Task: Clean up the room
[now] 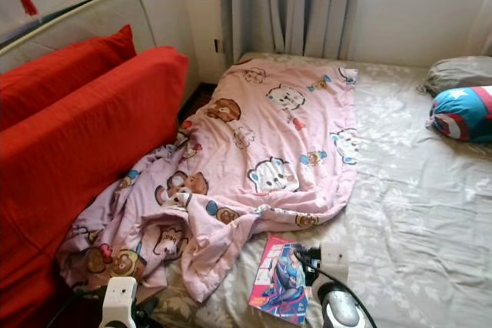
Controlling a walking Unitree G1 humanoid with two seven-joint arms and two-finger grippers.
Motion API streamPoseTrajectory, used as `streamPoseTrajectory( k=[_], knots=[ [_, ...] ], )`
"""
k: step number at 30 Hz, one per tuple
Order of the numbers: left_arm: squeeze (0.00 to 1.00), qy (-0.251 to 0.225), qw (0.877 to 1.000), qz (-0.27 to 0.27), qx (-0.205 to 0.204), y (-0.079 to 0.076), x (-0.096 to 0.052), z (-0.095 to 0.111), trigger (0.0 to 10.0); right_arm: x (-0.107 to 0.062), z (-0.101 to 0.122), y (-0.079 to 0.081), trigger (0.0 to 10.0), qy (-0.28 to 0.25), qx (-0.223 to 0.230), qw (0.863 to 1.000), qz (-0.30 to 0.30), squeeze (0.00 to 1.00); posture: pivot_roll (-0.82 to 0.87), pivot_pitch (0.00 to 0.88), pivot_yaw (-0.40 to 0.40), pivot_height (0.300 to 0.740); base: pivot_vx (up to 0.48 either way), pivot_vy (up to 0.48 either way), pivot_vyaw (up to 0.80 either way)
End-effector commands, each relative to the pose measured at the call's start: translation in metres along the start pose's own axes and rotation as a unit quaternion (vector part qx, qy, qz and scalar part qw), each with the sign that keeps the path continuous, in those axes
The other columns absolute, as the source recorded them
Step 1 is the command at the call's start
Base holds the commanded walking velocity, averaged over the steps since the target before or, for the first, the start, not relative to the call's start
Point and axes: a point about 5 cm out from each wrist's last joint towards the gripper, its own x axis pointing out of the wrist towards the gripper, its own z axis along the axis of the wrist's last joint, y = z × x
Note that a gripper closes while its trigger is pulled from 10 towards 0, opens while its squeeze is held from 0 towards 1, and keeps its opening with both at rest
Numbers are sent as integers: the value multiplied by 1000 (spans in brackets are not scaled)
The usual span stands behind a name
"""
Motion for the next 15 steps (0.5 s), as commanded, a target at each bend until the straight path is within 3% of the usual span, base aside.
streamPoseTrajectory(
  k=[1, 8, 10, 11, 15],
  knots=[
    [0, -12, 1000, 8, -14, 3, -2, -1, 10000, 1, 10, 3, 10000, -37, 7, 999, 1, 0, -60, 25, 29, 740, 0, 0, 0],
    [0, -40, 999, 26, -21, 6, -2, 6, 10000, 1, 13, 10, 10000, -55, 17, 998, -3, 0, -58, 0, 45, 740, 0, 0, 0],
    [0, -180, 984, 8, -2, 8, 10, 73, 10000, 2, 14, 13, 10000, -59, 18, 998, 0, 0, -66, 0, 58, 740, 0, 0, 0],
    [0, -278, 960, -11, 16, -3, 11, 125, 10000, 2, 16, 14, 10000, -62, 19, 998, -1, 0, -73, 0, 64, 740, 0, 0, 0],
    [0, -315, 949, -18, 22, -9, 10, 148, 10000, 5, 23, 13, 10000, -77, 25, 997, -7, 0, -75, 0, 70, 740, 0, 0, 0]
  ],
)
